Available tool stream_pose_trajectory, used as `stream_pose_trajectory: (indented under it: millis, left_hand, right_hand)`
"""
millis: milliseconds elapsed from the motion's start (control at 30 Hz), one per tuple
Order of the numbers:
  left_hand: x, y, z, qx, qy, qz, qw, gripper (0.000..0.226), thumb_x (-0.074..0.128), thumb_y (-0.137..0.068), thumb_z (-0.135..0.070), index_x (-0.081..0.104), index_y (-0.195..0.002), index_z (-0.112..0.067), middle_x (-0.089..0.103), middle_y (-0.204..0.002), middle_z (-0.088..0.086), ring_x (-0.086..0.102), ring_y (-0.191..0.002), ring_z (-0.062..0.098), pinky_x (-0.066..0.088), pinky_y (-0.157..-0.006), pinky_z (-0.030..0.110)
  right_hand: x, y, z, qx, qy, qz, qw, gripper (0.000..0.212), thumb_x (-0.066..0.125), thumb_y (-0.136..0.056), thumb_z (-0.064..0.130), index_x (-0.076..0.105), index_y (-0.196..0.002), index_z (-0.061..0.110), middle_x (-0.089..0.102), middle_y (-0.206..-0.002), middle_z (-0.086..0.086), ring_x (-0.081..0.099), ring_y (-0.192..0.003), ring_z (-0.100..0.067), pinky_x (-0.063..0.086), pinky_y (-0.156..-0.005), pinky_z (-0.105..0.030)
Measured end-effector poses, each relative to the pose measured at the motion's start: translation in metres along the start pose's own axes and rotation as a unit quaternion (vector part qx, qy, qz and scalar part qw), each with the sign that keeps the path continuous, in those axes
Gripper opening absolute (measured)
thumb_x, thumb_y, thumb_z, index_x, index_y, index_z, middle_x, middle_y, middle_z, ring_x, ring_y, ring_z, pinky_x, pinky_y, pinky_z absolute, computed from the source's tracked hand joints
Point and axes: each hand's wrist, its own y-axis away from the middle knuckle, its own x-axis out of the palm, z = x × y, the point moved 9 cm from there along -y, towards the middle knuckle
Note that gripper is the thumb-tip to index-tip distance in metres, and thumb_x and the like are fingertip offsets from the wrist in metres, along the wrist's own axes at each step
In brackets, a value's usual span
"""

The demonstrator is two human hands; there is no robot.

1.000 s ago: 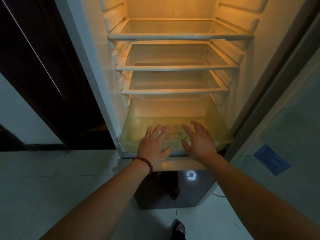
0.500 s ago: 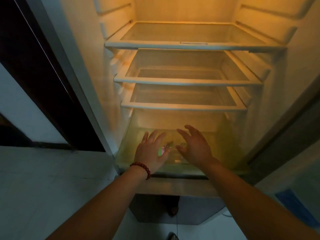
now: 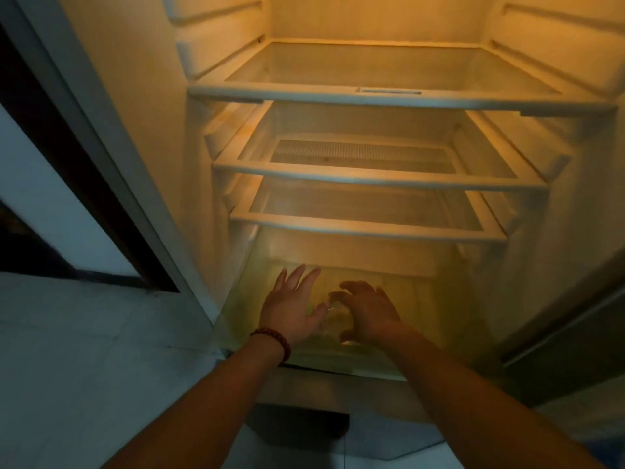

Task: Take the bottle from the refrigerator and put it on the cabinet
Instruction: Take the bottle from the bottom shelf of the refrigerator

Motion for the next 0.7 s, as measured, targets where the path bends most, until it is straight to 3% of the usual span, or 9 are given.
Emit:
stream_pose_trajectory:
  millis: [333,533,700]
  left_hand:
    - [-0.003,0.005,0.003,0.006,0.001,-0.003,1.0,0.061,0.043,-0.089,-0.05,0.02,-0.143,-0.035,0.018,-0.155,-0.003,0.004,-0.143,0.023,0.016,-0.112,0.034]
    - [-0.002,0.007,0.002,0.019,0.011,-0.007,1.0,0.059,0.045,-0.089,-0.044,0.024,-0.143,-0.031,0.031,-0.15,0.002,0.018,-0.139,0.023,0.023,-0.111,0.035]
    - [0.0,0.007,0.003,0.016,0.005,-0.004,1.0,0.058,0.043,-0.09,-0.045,0.023,-0.143,-0.032,0.028,-0.151,0.0,0.016,-0.14,0.023,0.022,-0.112,0.036]
  right_hand:
    - [0.01,-0.006,0.006,-0.005,-0.02,0.018,1.0,0.087,0.081,-0.066,0.03,0.033,-0.14,0.035,0.034,-0.148,0.001,0.037,-0.132,-0.025,0.038,-0.102,-0.041]
    - [0.014,-0.006,0.007,-0.007,0.008,0.016,1.0,0.092,0.08,-0.065,0.031,0.028,-0.141,0.036,0.033,-0.149,0.0,0.036,-0.133,-0.025,0.036,-0.101,-0.043]
    - [0.018,-0.005,0.006,0.003,0.019,0.025,0.999,0.094,0.079,-0.068,0.028,0.022,-0.143,0.038,0.026,-0.152,0.001,0.027,-0.138,-0.024,0.028,-0.105,-0.055]
